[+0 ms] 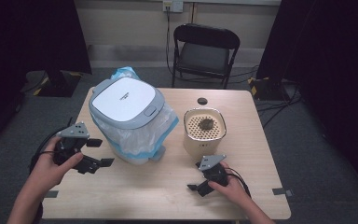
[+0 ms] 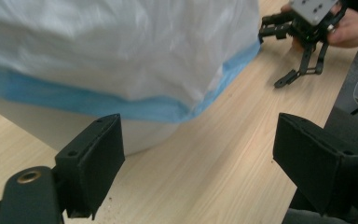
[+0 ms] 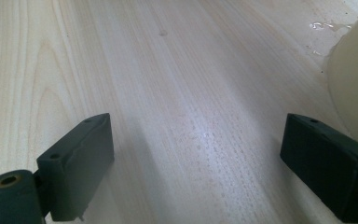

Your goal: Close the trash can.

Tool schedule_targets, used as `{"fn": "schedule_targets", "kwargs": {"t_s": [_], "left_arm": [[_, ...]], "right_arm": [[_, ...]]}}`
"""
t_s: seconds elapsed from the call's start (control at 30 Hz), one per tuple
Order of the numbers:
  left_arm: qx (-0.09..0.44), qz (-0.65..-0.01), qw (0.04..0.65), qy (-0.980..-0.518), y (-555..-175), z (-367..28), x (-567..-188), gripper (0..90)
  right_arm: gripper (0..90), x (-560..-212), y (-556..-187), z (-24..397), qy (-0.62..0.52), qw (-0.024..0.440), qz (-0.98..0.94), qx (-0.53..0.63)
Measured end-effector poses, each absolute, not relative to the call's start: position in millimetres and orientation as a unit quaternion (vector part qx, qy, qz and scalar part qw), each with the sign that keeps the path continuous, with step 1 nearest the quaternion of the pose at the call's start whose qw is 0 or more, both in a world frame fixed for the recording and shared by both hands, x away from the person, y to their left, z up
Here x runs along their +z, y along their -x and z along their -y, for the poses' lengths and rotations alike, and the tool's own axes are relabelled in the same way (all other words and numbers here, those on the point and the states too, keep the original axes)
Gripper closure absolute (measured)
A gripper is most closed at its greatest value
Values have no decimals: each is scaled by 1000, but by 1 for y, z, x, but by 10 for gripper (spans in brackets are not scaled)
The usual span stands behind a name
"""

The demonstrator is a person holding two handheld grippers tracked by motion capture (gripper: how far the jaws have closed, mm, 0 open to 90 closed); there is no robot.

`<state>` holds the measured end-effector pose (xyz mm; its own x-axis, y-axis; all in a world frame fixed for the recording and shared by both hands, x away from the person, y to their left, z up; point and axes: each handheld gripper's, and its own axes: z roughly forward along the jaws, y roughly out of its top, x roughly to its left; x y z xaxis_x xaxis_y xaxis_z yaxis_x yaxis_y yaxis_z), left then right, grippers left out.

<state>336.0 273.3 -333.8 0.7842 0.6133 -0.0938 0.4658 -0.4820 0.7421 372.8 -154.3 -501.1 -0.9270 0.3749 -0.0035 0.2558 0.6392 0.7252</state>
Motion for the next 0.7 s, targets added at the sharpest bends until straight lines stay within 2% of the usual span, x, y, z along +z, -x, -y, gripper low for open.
{"fn": "schedule_targets", "kwargs": {"t_s": [0.7], "left_arm": [[54, -321, 393, -860, -324, -272, -406, 159]], "right_arm": [[82, -501, -373, 154, -174, 77, -902, 387]]}}
